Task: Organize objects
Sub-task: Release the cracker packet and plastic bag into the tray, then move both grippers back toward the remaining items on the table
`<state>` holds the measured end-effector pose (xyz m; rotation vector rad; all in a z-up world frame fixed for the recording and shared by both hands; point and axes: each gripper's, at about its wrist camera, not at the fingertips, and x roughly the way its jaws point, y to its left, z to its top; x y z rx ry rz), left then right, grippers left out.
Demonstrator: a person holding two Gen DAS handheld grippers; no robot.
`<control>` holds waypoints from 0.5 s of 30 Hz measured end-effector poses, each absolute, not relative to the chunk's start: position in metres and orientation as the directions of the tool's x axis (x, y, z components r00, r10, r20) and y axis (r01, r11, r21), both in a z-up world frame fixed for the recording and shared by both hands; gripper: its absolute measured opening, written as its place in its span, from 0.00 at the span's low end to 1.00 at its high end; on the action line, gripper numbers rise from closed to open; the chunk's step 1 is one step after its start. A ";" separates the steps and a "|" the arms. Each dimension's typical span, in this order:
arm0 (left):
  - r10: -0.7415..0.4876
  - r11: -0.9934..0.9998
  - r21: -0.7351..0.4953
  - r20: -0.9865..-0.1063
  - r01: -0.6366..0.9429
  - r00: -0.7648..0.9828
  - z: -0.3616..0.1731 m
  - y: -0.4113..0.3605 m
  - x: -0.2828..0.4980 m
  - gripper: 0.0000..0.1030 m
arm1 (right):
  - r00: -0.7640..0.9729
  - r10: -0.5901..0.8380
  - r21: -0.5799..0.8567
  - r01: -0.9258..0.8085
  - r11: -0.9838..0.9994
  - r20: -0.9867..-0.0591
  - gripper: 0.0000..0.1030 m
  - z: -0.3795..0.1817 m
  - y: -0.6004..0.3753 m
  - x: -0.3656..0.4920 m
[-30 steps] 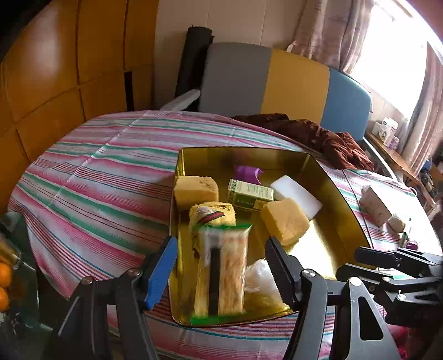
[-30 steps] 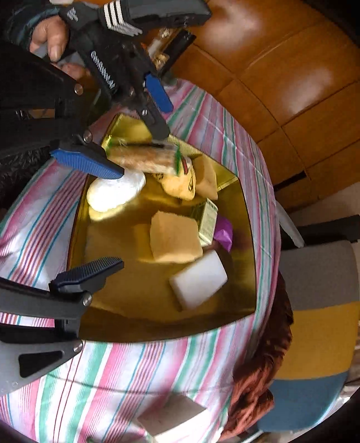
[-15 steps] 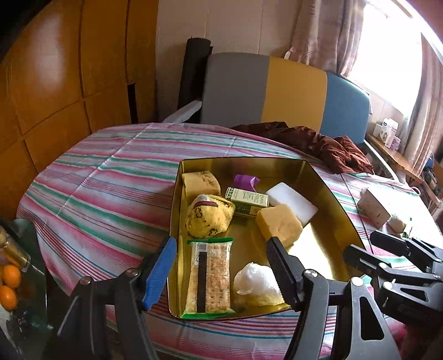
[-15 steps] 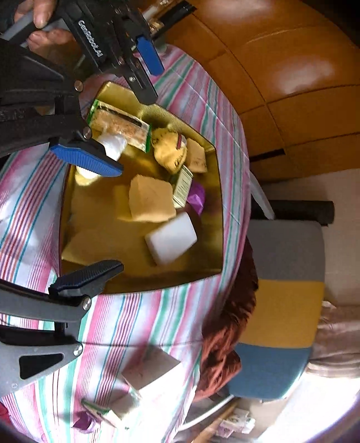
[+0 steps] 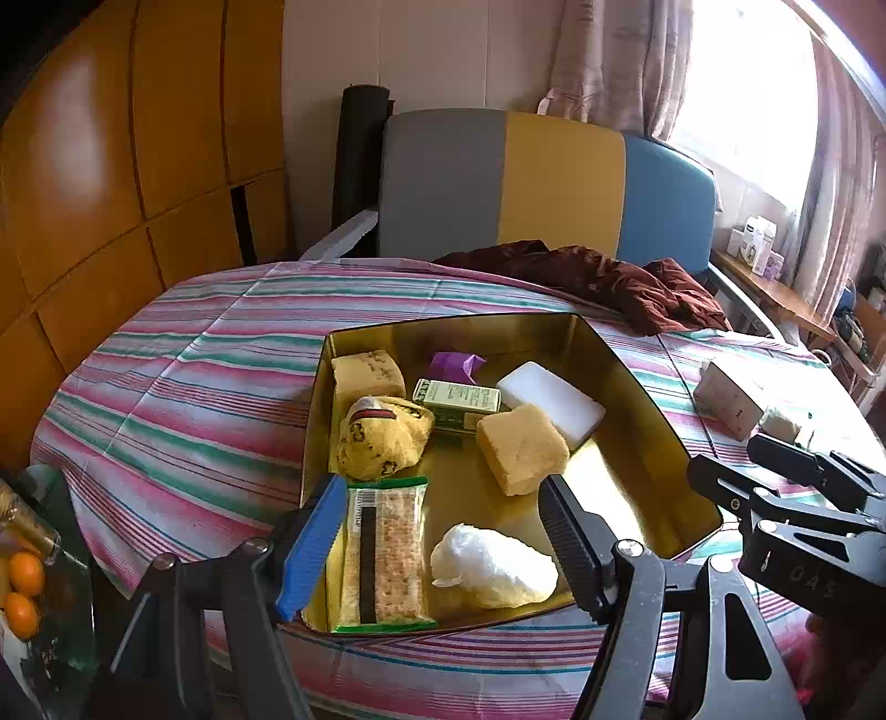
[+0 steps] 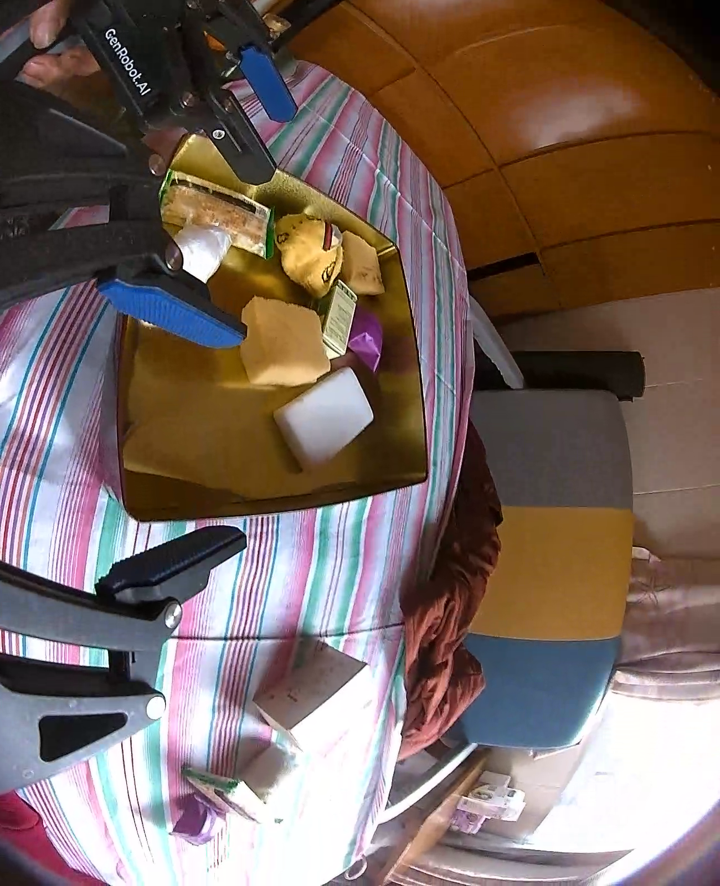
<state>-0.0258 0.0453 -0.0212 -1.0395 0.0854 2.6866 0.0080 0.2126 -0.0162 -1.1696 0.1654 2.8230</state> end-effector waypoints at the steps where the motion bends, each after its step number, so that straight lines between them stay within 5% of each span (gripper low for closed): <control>1: 0.220 -0.964 -0.037 -0.669 -0.263 -0.710 -0.021 0.047 -0.026 0.71 | -0.707 0.045 0.057 -0.119 -0.991 -0.706 0.66 -0.016 0.213 0.009; 15: 0.286 -0.930 -0.023 -0.671 -0.367 -0.684 -0.018 0.085 -0.023 0.73 | -0.698 0.103 0.046 -0.191 -0.980 -0.709 0.66 -0.017 0.243 0.016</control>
